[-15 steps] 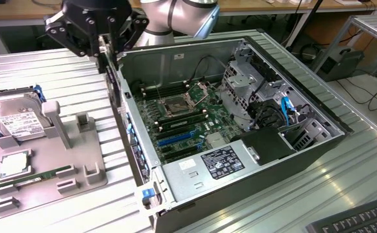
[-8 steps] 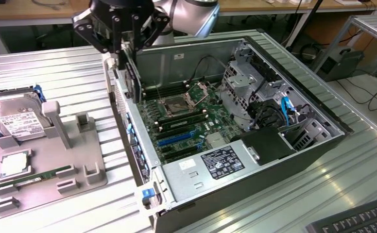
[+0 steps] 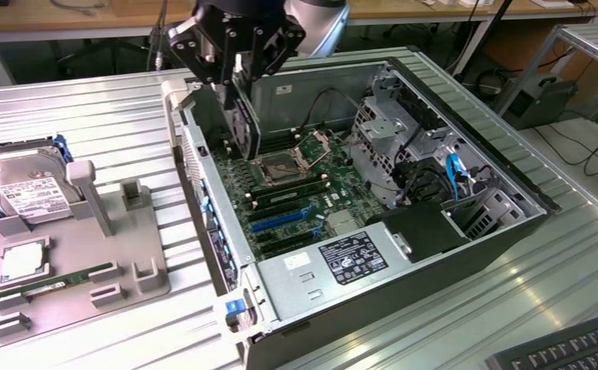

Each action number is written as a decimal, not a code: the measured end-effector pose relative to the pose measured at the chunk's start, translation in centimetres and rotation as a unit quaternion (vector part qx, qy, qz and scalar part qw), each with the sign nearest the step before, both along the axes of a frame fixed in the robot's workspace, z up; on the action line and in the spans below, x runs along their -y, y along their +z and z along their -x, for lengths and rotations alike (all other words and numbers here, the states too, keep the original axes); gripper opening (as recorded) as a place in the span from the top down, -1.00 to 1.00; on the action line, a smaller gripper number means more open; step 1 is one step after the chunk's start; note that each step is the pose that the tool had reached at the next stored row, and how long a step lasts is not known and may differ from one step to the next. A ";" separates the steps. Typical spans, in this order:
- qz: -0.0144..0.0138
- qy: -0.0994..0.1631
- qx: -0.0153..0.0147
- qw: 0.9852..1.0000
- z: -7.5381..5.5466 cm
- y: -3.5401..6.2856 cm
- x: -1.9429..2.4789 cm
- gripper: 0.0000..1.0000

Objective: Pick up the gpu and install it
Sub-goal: 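Pick up the gpu and move the gpu toward the slot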

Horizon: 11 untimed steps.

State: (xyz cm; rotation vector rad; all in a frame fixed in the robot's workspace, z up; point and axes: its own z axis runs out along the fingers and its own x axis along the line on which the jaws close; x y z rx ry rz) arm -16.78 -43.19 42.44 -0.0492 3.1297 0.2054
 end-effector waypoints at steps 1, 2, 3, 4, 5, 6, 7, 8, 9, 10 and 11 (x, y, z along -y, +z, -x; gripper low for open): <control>0.000 0.000 -0.001 1.000 -0.5 -0.18 0.00 0.47; 0.000 0.000 -0.001 1.000 -0.9 -0.35 0.00 0.47; 0.000 0.000 -0.002 1.000 -1.4 -0.51 0.00 0.47; 0.000 0.000 -0.002 1.000 -1.9 -0.69 0.00 0.47; 0.000 0.000 -0.002 1.000 -2.3 -0.85 0.00 0.47; 0.000 0.000 -0.003 1.000 -2.8 -1.03 0.00 0.47; 0.000 0.000 -0.003 1.000 -3.3 -1.21 0.00 0.47; 0.000 0.000 -0.003 1.000 -3.7 -1.38 0.00 0.47; 0.000 0.000 -0.003 1.000 -4.1 -1.55 0.00 0.47; 0.000 0.000 -0.003 1.000 -4.6 -1.72 0.00 0.47; 0.000 0.000 -0.004 1.000 -5.1 -1.91 0.00 0.47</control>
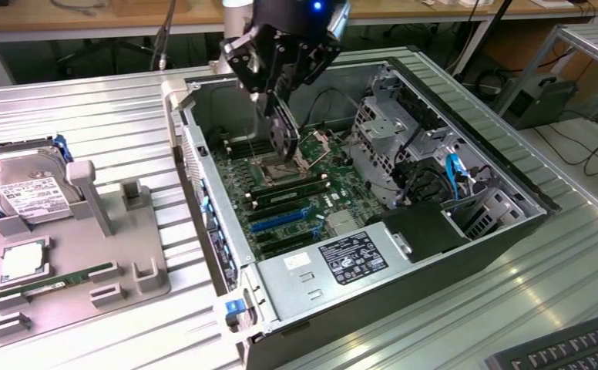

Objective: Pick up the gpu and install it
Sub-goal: 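Pick up the gpu and move the gpu toward the slot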

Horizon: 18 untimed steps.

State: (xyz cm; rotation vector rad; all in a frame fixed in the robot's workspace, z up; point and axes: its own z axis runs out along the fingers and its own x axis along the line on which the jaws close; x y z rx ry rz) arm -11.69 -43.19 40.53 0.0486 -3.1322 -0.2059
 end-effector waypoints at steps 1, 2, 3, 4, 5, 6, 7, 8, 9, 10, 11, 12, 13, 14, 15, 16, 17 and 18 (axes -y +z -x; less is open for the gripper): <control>0.000 0.000 0.000 1.000 -0.5 -0.16 0.00 0.47; 0.000 0.000 0.000 1.000 -1.0 -0.36 0.00 0.47; 0.000 0.000 0.000 1.000 -1.7 -0.57 0.02 0.47; 0.001 0.000 0.000 1.000 -2.2 -0.70 0.06 0.47; 0.001 0.000 0.000 1.000 -2.7 -0.80 0.14 0.47; 0.001 0.000 -0.001 1.000 -3.2 -0.87 0.27 0.47; 0.001 0.000 -0.001 1.000 -3.9 -0.93 0.53 0.47; 0.001 0.000 -0.001 1.000 -4.3 -1.00 0.90 0.47; 0.001 0.000 -0.002 1.000 -4.4 -1.03 1.18 0.47; 0.001 0.000 -0.002 1.000 -4.6 -1.09 1.73 0.47; 0.001 0.000 -0.004 1.000 -4.8 -1.14 2.42 0.47; 0.002 0.000 -0.005 1.000 -5.1 -1.17 2.69 0.47; 0.004 0.000 -0.007 1.000 -5.6 -1.21 2.76 0.47; 0.007 0.000 -0.012 1.000 -6.0 -1.23 2.77 0.47; 0.008 0.000 -0.014 1.000 -6.3 -1.27 2.77 0.47; 0.009 0.000 -0.015 1.000 -6.3 -1.28 2.77 0.47; 0.009 0.000 -0.015 1.000 -6.3 -1.28 2.78 0.47; 0.009 0.000 -0.015 1.000 -6.3 -1.28 2.78 0.47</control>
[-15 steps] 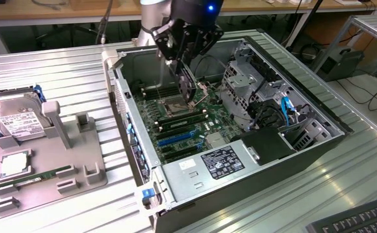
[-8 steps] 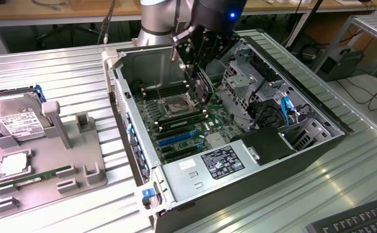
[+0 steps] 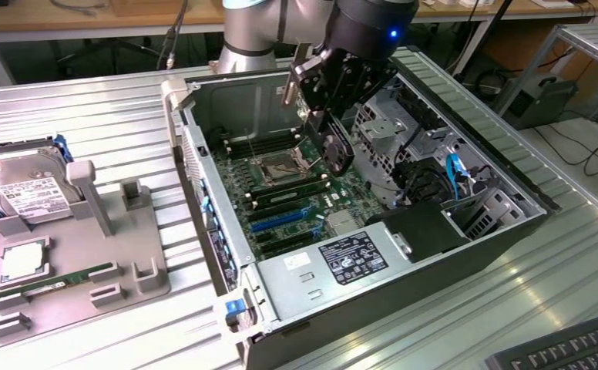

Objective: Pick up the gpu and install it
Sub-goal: 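Pick up the gpu and move the gpu toward the slot, then insert the gpu into the slot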

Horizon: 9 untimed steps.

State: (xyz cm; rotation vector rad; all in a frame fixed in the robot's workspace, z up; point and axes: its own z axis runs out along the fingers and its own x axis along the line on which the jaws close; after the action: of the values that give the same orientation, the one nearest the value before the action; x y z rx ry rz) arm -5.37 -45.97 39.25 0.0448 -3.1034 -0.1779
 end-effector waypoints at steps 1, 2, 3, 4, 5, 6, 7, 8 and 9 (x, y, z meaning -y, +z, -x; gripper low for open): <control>0.000 0.000 0.000 1.000 0.0 0.00 0.00 0.47; 0.000 0.000 0.000 1.000 0.0 0.00 0.00 0.47; 0.000 0.000 0.000 1.000 0.0 0.00 0.00 0.47; 0.000 0.000 0.000 1.000 0.0 0.00 0.00 0.47; 0.000 0.000 0.000 1.000 0.0 0.00 0.00 0.47; 0.000 0.000 0.000 1.000 0.0 0.00 0.00 0.47; 0.000 0.000 0.000 1.000 0.0 0.00 0.00 0.47; 0.000 0.000 0.000 1.000 0.0 0.00 0.00 0.47; 0.000 0.000 0.000 1.000 0.0 0.00 0.00 0.47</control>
State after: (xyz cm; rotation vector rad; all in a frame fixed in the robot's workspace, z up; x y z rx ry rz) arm -5.37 -45.96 39.25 0.0448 -3.1033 -0.1779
